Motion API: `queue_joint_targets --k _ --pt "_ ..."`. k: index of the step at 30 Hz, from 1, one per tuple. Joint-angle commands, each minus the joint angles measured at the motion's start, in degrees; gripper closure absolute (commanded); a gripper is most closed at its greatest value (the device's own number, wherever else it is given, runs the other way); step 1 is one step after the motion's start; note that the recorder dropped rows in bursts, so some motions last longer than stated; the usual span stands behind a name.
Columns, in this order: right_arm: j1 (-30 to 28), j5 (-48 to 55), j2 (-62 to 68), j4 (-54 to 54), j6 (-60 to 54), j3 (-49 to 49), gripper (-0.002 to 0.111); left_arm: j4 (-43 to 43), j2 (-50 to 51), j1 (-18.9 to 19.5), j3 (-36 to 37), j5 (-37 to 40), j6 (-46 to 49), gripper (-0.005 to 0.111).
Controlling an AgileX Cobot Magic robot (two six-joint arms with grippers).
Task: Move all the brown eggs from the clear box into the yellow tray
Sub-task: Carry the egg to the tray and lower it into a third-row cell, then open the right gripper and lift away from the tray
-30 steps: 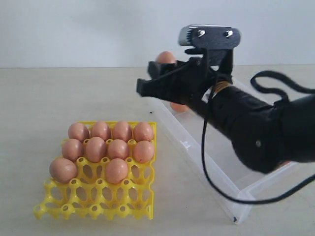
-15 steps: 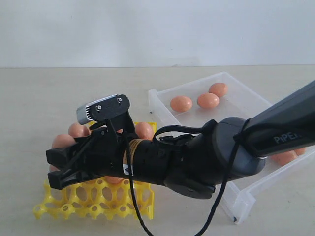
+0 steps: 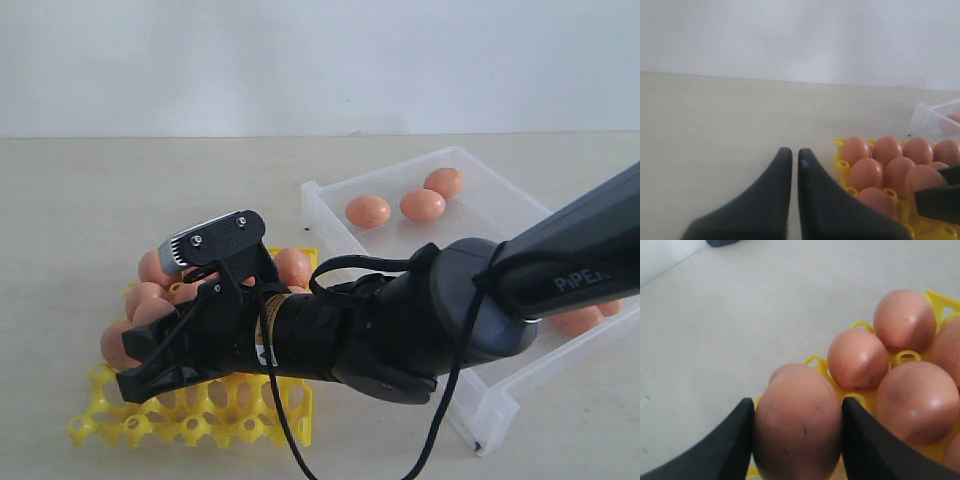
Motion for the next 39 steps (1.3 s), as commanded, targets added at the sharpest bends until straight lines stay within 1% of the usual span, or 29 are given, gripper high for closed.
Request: queue_joint_targets --k 1,6,7,9,14,20,22,23,24,25,26,28,31,34,36,37,39 --pt "-0.1 -0.6 -0.2 -0.1 -0.4 -0.4 0.102 -0.2 -0.2 -0.2 0.2 -0.4 -0.5 0.103" --pt "-0.1 -0.8 -0.2 1.9 -0.4 -0.4 0.070 -0.2 -0.2 -0.2 0.2 -0.4 -0.5 0.103" --pt "-0.1 -0.8 -0.2 2.5 -0.4 -0.4 0.065 -0.2 -0.2 -0.2 0.2 -0.4 -0.5 0.103" --pt "-0.1 -0.8 -0.2 3.1 -0.4 -0.4 0.060 -0.2 -0.2 -0.2 0.2 -0.4 -0.5 0.103" --pt "-0.1 -0.8 -0.2 3.3 -0.4 -0.4 0.052 -0.2 -0.2 -0.2 0.2 -0.4 -0.5 0.103" --pt "-0.1 -3.7 -2.5 3.6 -0.8 -0.6 0.052 -0.2 -0.2 -0.2 0.2 -0.4 -0.5 0.103" --pt "-0.1 0.0 -5.8 6.2 -1.8 -1.6 0.060 -0.2 -0.2 -0.2 0.2 -0.4 -0.5 0.103" --pt "-0.1 8.2 -8.2 7.9 -2.3 -3.0 0.076 -0.2 -0.2 -0.2 0.2 -0.4 -0.5 0.103" --pt "-0.1 19.8 -10.0 7.9 -2.4 -5.0 0.094 -0.2 -0.2 -0.2 0.2 -0.4 -0.5 0.103" --pt "-0.1 26.7 -10.7 7.8 -2.4 -6.6 0.107 -0.2 -0.2 -0.2 0.2 -0.4 -0.5 0.103" --pt "0.0 36.9 -10.9 7.6 -3.0 -8.6 0.108 -0.2 -0.2 -0.2 0.2 -0.4 -0.5 0.103" --pt "0.0 44.8 -10.7 7.6 -7.3 -11.0 0.108 -0.2 -0.2 -0.2 0.2 -0.4 -0.5 0.103" --pt "0.0 47.0 -9.9 8.8 -9.7 -12.8 0.108 -0.2 -0.2 -0.2 0.2 -0.4 -0.5 0.103" --pt "0.1 46.8 -8.5 12.9 -12.6 -13.4 0.108 -0.2 -0.2 -0.2 0.2 -0.4 -0.5 0.103" --pt "0.6 48.4 -7.5 15.5 -16.2 -14.1 0.108 -0.2 -0.2 -0.2 0.2 -0.4 -0.5 0.103" --pt "1.1 50.3 -6.8 18.1 -19.6 -14.7 0.108 -0.2 -0.2 -0.2 0.2 -0.4 -0.5 0.103" --pt "1.4 54.8 -5.5 24.0 -31.2 -16.4 0.108 -0.2 -0.2 -0.2 0.2 -0.4 -0.5 0.103"
